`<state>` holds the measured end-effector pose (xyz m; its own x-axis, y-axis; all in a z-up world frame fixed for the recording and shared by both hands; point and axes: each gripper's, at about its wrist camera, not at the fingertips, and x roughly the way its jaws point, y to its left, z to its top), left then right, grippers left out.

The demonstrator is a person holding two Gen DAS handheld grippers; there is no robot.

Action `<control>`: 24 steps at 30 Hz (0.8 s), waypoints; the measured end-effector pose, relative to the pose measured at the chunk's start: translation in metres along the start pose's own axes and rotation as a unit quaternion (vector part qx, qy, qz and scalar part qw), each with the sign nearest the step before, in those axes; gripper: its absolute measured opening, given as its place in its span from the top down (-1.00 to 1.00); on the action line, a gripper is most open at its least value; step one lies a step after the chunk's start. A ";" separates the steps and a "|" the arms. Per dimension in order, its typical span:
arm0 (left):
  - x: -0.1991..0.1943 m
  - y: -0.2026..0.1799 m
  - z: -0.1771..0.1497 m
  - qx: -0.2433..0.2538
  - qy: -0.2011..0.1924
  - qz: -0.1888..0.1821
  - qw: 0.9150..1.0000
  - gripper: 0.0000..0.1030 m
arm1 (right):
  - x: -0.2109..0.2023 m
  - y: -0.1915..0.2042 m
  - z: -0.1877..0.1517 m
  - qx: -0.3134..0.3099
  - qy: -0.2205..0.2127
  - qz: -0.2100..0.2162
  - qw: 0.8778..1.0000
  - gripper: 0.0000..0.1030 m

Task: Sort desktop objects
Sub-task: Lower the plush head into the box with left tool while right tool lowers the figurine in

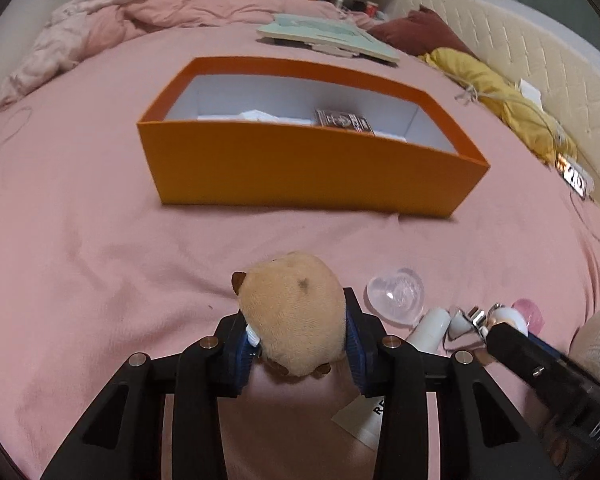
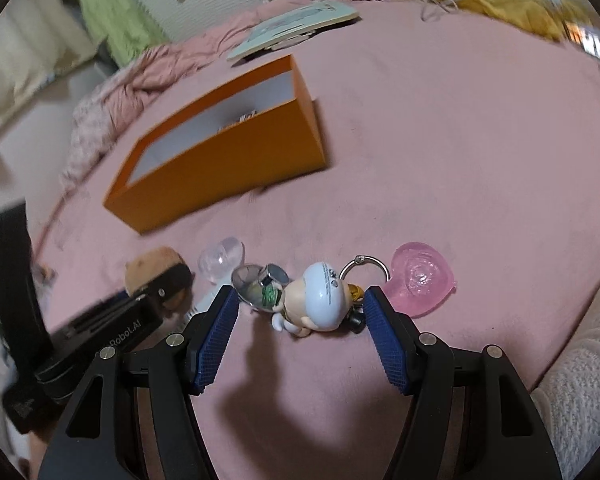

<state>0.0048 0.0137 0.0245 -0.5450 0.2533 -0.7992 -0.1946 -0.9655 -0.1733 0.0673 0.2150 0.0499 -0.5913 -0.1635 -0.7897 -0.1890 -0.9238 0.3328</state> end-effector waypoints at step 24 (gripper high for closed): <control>-0.029 0.019 0.016 -0.054 -0.050 -0.030 0.997 0.28 | -0.036 -0.006 0.025 0.042 -0.083 0.102 0.990 -0.01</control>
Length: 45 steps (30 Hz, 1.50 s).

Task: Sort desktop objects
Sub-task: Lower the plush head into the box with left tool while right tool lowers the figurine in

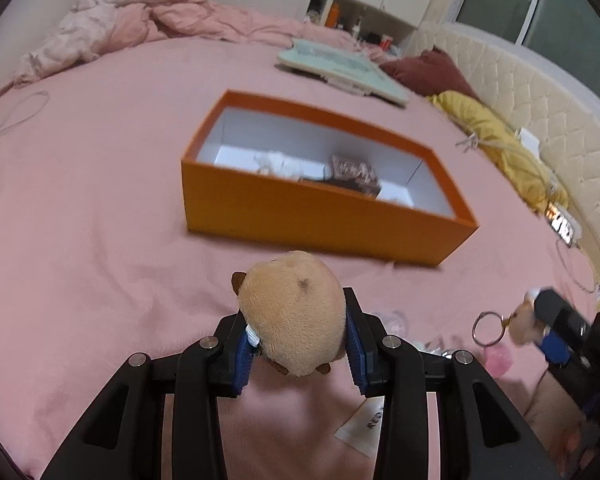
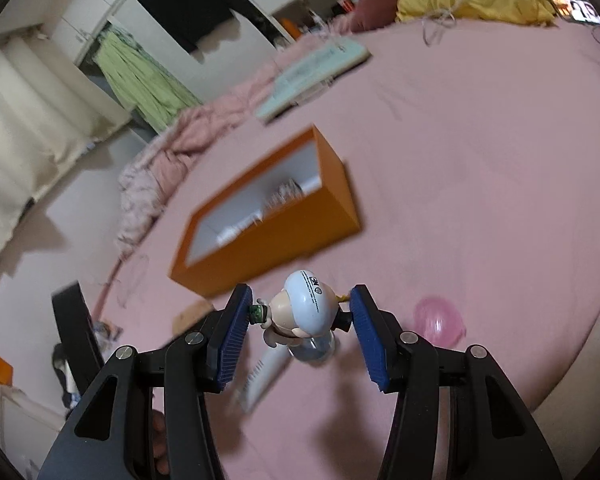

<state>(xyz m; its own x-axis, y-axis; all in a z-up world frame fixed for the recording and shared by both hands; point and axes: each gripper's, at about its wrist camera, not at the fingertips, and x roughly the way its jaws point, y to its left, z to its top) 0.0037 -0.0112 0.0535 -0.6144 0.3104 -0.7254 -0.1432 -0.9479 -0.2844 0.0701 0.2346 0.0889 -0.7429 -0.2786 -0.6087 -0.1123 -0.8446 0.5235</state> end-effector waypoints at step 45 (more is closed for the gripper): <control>0.038 0.006 0.089 0.059 -0.017 0.000 0.998 0.28 | 0.118 0.073 0.068 -0.202 0.041 -0.058 0.977 -0.01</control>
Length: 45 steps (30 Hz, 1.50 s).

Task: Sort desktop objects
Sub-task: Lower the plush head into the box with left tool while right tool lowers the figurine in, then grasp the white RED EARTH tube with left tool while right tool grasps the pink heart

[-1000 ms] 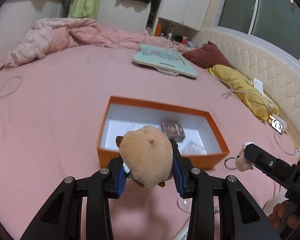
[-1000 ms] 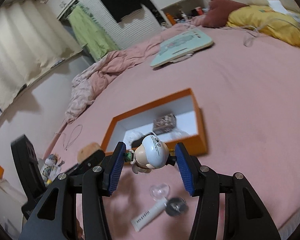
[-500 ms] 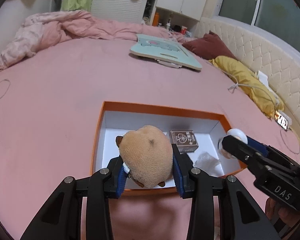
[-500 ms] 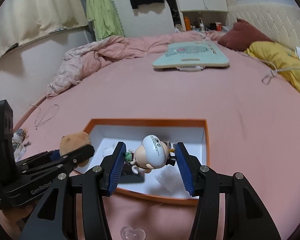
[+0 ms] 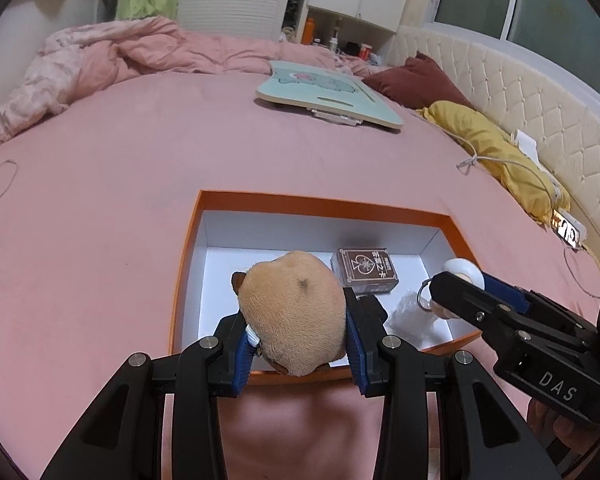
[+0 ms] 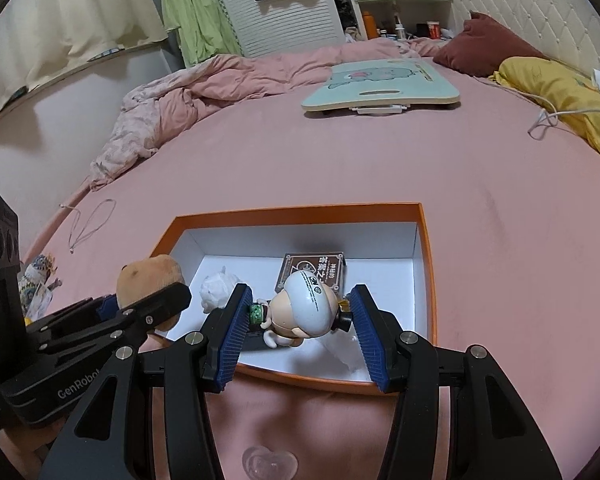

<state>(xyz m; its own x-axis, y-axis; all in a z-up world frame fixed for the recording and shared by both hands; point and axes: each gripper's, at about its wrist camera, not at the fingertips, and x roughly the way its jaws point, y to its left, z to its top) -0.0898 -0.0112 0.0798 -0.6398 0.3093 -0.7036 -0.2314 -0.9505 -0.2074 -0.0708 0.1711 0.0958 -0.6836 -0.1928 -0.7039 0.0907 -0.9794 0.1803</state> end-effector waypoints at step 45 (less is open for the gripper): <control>-0.029 -0.004 -0.021 -0.002 -0.024 0.019 1.000 -0.53 | -0.030 0.000 -0.005 -0.013 -0.041 -0.067 0.997 -0.03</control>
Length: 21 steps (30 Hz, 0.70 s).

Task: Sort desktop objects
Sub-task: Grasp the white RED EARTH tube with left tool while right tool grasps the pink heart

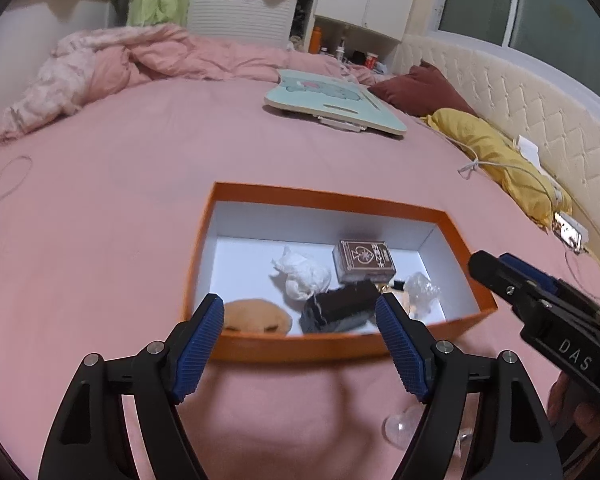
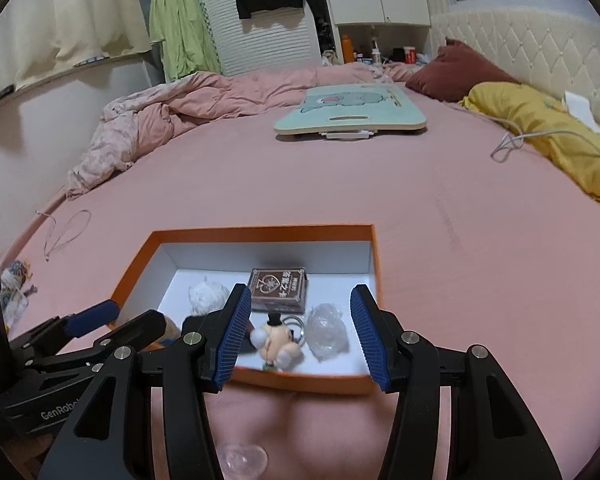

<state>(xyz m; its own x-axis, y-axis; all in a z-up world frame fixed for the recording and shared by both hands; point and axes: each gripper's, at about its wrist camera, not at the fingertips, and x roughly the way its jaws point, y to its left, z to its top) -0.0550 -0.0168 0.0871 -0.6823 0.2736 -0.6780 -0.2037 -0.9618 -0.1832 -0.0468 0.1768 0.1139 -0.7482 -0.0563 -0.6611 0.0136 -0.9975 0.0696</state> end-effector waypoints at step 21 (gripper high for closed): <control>-0.040 -0.068 -0.093 0.102 0.063 -0.034 0.992 -0.54 | -0.060 -0.045 -0.102 0.124 0.098 -0.101 0.982 -0.03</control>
<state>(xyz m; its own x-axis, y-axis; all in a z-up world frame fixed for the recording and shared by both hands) 0.0515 0.0366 0.0611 -0.5724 0.3208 -0.7546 -0.3920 -0.9154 -0.0919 0.0651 0.2208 0.0742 -0.5769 0.1094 -0.8094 -0.3020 -0.9493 0.0870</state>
